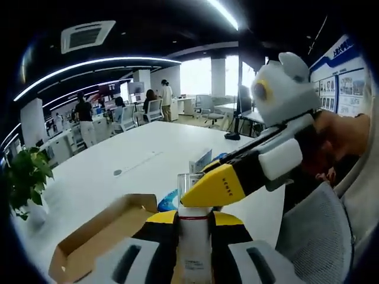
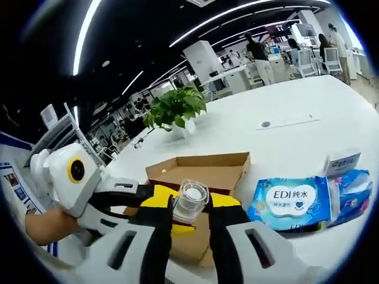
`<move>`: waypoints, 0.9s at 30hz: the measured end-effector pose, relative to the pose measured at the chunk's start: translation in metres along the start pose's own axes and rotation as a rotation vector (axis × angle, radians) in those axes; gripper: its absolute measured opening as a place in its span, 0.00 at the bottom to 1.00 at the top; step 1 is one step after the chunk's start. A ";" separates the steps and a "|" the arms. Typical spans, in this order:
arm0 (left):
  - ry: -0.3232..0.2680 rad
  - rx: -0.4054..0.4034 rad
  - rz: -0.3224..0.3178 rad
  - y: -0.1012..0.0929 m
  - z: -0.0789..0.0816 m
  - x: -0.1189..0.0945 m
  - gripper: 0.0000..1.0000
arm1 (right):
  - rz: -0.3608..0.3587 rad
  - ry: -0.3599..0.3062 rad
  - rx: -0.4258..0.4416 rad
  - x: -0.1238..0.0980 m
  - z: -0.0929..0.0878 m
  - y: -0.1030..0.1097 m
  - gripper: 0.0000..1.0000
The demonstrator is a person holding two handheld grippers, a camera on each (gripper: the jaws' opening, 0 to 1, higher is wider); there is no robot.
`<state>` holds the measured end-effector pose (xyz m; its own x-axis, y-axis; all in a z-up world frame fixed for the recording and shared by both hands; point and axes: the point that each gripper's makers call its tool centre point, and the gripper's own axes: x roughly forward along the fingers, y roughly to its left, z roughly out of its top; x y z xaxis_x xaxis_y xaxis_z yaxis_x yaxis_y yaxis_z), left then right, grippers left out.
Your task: Operate the shoe box by opening the lid, removing the specified soft item, and placing it in the target area until the item is outside and the box remains undamaged.
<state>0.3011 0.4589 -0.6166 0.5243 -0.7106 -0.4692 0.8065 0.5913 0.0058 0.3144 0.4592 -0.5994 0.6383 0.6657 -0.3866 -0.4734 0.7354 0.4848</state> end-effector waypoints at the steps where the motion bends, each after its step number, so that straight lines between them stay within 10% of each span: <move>1: -0.001 -0.002 0.000 0.000 0.000 0.000 0.20 | 0.002 0.000 0.002 0.000 0.000 0.000 0.20; 27: -0.023 0.006 -0.005 0.015 0.004 0.006 0.25 | 0.107 -0.028 -0.109 -0.001 0.030 -0.004 0.15</move>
<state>0.3174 0.4627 -0.6159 0.5260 -0.7224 -0.4487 0.8110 0.5849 0.0090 0.3340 0.4523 -0.5772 0.5964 0.7384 -0.3147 -0.6018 0.6708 0.4334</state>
